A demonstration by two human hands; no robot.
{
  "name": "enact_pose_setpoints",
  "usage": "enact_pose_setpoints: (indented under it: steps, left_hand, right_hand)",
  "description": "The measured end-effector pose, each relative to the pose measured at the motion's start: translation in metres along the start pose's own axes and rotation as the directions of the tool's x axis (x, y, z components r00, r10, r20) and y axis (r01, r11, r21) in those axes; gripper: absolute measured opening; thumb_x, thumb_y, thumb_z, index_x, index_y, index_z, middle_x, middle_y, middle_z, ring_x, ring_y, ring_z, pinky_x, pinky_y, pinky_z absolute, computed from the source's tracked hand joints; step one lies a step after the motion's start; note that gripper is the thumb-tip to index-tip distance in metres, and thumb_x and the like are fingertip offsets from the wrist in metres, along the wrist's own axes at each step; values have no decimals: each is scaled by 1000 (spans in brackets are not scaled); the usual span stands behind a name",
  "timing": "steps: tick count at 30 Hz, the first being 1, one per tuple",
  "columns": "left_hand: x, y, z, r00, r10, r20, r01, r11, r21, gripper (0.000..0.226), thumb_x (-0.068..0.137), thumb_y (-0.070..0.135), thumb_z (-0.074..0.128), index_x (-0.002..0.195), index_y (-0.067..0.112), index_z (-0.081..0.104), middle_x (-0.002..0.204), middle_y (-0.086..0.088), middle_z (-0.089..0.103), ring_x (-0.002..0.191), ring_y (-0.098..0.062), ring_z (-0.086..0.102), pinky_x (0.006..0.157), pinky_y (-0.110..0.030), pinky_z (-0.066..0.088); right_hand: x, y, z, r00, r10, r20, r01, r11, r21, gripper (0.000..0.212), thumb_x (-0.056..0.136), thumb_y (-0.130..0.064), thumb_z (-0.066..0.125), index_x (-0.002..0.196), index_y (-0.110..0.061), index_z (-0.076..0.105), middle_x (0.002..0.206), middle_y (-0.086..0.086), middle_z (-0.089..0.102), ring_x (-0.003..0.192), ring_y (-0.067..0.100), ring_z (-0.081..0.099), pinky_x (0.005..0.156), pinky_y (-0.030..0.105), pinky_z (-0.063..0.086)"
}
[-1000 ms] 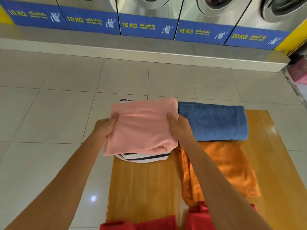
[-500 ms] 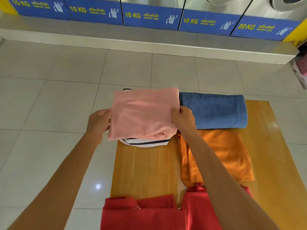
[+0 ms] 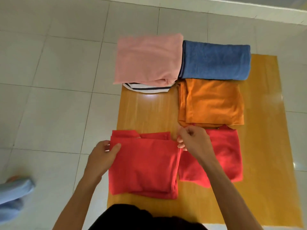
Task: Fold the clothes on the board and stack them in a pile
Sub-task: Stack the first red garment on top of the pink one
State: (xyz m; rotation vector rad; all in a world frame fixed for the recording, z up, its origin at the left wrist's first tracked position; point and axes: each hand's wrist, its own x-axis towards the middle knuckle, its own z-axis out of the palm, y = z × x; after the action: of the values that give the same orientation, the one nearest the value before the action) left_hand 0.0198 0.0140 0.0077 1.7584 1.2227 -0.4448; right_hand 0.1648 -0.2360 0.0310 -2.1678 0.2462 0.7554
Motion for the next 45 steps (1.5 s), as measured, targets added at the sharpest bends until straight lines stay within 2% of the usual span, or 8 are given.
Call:
enact_pose_setpoints:
  steps: [5, 9, 12, 17, 27, 33, 40, 45]
  left_hand:
    - [-17, -23, 13, 1000, -11, 8, 11, 999, 42, 62, 78, 71, 59, 114, 20, 64, 104, 5, 69, 95, -19, 66, 70, -32, 49]
    - [-18, -13, 15, 998, -20, 55, 19, 1000, 12, 56, 79, 66, 63, 111, 20, 63, 103, 3, 67, 95, -23, 64, 81, -37, 52]
    - [-18, -10, 15, 989, -45, 144, 62, 991, -120, 69, 75, 63, 71, 126, 18, 61, 109, 3, 66, 100, -23, 65, 87, -38, 53]
    - [-18, -18, 10, 971, 5, 237, 48, 975, -217, 79, 71, 59, 78, 137, 22, 54, 123, 3, 67, 110, -22, 66, 98, -47, 52]
    - [1, 12, -17, 958, 152, 244, -40, 912, -409, 71, 72, 54, 77, 133, 22, 57, 119, 1, 71, 107, -21, 70, 94, -46, 55]
    - [29, 100, -41, 926, 320, 202, -205, 873, -442, 42, 85, 40, 70, 124, 25, 63, 116, 1, 74, 104, -20, 72, 92, -42, 56]
    - [91, 238, -72, 887, 455, 71, -355, 774, -525, 49, 87, 38, 72, 128, 14, 61, 117, -1, 72, 105, -19, 70, 91, -38, 56]
    - [155, 293, -56, 924, 382, -9, -327, 779, -536, 46, 88, 39, 71, 122, 9, 62, 110, -4, 69, 100, -21, 67, 82, -33, 55]
  right_hand:
    - [-40, 49, 15, 972, 152, 180, -80, 931, -355, 65, 80, -74, 55, 72, -11, 68, 67, 3, 75, 72, 24, 74, 75, 44, 60]
    - [-47, 50, 32, 967, 192, 164, -151, 960, -235, 59, 82, -68, 64, 98, -11, 67, 102, 7, 75, 99, 30, 70, 78, 36, 53]
    - [-47, 43, 50, 948, 246, 203, -234, 969, -83, 78, 71, -68, 74, 125, -12, 62, 123, 1, 70, 114, 25, 67, 96, 35, 53]
    - [-43, 42, 67, 922, 277, 271, -353, 888, 296, 74, 58, -61, 85, 117, -19, 73, 106, -5, 79, 98, 16, 75, 95, 41, 59]
    - [-19, 5, 48, 961, 90, 262, -223, 810, 543, 34, 90, -25, 77, 122, -22, 68, 112, -2, 79, 101, 13, 76, 88, 31, 62]
    - [24, -58, 14, 992, -24, 125, -52, 820, 571, 32, 88, -35, 78, 118, -25, 71, 110, -3, 79, 101, 13, 76, 89, 35, 60]
    - [101, -174, -38, 988, -154, 16, 120, 827, 549, 35, 96, -56, 58, 105, -25, 70, 97, -6, 77, 86, 10, 75, 62, 22, 58]
    - [179, -210, -36, 991, -130, -32, 130, 868, 479, 31, 100, -48, 56, 108, -18, 63, 107, 2, 71, 89, 16, 66, 79, 33, 55]
